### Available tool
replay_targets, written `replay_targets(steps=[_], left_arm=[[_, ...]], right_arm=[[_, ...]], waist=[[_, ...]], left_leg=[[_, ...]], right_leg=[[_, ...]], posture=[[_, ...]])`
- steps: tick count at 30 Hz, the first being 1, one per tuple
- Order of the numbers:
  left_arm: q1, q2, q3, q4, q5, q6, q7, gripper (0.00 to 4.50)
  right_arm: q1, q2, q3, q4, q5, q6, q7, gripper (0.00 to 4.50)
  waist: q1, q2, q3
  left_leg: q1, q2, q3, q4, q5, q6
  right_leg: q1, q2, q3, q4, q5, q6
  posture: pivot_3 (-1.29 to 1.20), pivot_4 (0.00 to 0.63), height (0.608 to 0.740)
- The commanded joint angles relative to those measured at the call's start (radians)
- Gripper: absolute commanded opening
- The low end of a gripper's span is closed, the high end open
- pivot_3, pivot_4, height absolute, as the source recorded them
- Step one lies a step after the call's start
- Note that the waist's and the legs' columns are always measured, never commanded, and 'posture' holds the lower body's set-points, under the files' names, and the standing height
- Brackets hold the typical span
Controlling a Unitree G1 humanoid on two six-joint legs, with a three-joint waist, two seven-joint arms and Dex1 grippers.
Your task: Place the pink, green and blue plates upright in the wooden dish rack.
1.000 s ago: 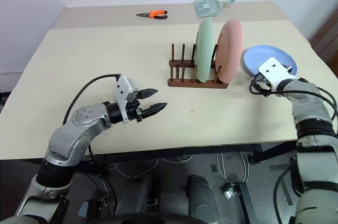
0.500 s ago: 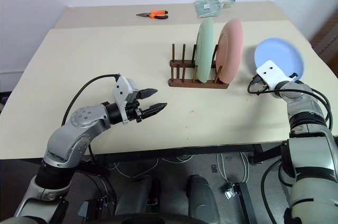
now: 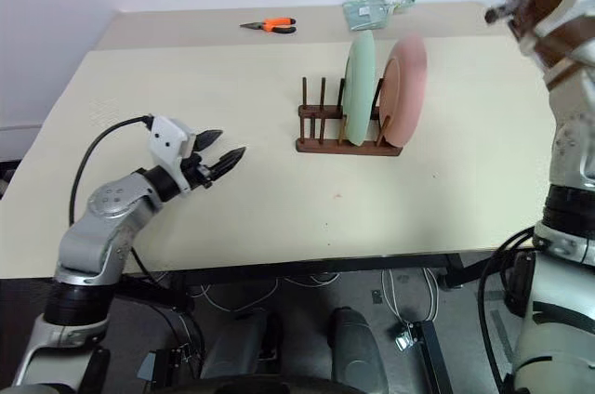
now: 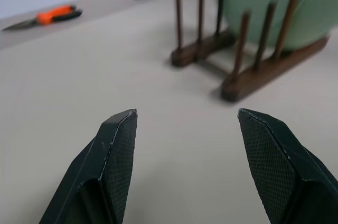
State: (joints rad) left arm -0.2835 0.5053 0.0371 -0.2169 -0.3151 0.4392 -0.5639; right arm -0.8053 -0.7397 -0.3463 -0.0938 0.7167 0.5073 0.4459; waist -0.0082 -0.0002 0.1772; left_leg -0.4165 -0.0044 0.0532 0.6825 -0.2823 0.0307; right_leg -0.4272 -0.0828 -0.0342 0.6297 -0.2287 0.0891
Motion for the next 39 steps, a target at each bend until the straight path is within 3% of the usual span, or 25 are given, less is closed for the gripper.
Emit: replay_targets(steps=[1,6,10,23,29,32,36,39], left_arm=[[-0.008,0.012,0.027,0.012,0.003,-0.048,-0.021,3.13],[-0.011,0.003,0.020,0.005,-0.007,-0.036,-0.030,3.13],[0.006,0.003,0.005,-0.024,-0.012,-0.018,-0.044,3.13],[0.040,-0.008,-0.001,-0.096,-0.021,0.035,-0.034,3.13],[0.042,-0.015,-0.006,-0.100,-0.021,0.039,-0.028,3.13],[0.037,-0.020,-0.007,-0.098,-0.020,0.041,-0.027,3.13],[0.037,-0.022,-0.008,-0.097,-0.022,0.041,-0.028,3.13],[0.037,-0.023,-0.007,-0.096,-0.022,0.041,-0.029,3.13]], right_arm=[[-0.036,0.057,-0.030,-0.182,0.324,0.213,-0.071,0.04],[-0.038,0.259,0.069,-0.236,0.574,0.345,-0.277,0.04],[-0.055,0.307,0.083,-0.133,0.632,0.395,-0.343,0.04],[-0.097,0.303,0.126,0.093,0.530,0.457,-0.208,0.04],[-0.132,0.340,0.129,0.173,0.461,0.461,-0.243,0.04],[-0.149,0.353,0.114,0.225,0.425,0.458,-0.255,0.95],[-0.163,0.346,0.109,0.239,0.375,0.434,-0.222,2.86],[-0.153,0.285,0.185,0.168,0.218,0.323,-0.124,2.86]], waist=[[0.001,0.000,0.000],[-0.004,0.000,0.000],[-0.001,0.000,0.000],[-0.005,0.000,0.000],[-0.005,0.000,0.000],[-0.004,0.000,0.000],[-0.004,0.000,0.000],[-0.003,0.000,0.000]], left_leg=[[0.000,0.000,0.000,0.000,0.000,0.000],[-0.002,-0.002,-0.001,-0.001,-0.001,0.000],[-0.007,-0.003,-0.001,-0.001,0.000,0.000],[-0.008,-0.004,0.000,0.000,-0.001,0.002],[-0.008,-0.004,0.000,0.000,-0.001,0.002],[-0.008,-0.004,0.000,0.000,-0.001,0.002],[-0.009,-0.004,0.001,0.000,-0.001,0.002],[-0.009,-0.004,0.001,0.000,-0.001,0.002]], right_leg=[[0.000,-0.001,0.000,0.000,0.000,0.000],[-0.003,-0.004,0.000,0.000,0.000,-0.001],[-0.006,-0.005,0.000,0.000,0.000,-0.001],[-0.008,-0.005,0.000,0.000,0.000,-0.001],[-0.008,-0.005,-0.001,0.000,0.000,0.000],[-0.008,-0.005,-0.001,0.000,0.000,0.000],[-0.008,-0.005,-0.001,0.000,0.000,0.000],[-0.008,-0.004,-0.001,0.000,0.000,0.000]], posture=[[0.00,0.150,0.740],[0.00,0.150,0.740],[0.00,0.150,0.740],[0.00,0.150,0.740],[0.00,0.150,0.740],[0.00,0.150,0.740],[0.00,0.150,0.740],[0.00,0.150,0.740]])
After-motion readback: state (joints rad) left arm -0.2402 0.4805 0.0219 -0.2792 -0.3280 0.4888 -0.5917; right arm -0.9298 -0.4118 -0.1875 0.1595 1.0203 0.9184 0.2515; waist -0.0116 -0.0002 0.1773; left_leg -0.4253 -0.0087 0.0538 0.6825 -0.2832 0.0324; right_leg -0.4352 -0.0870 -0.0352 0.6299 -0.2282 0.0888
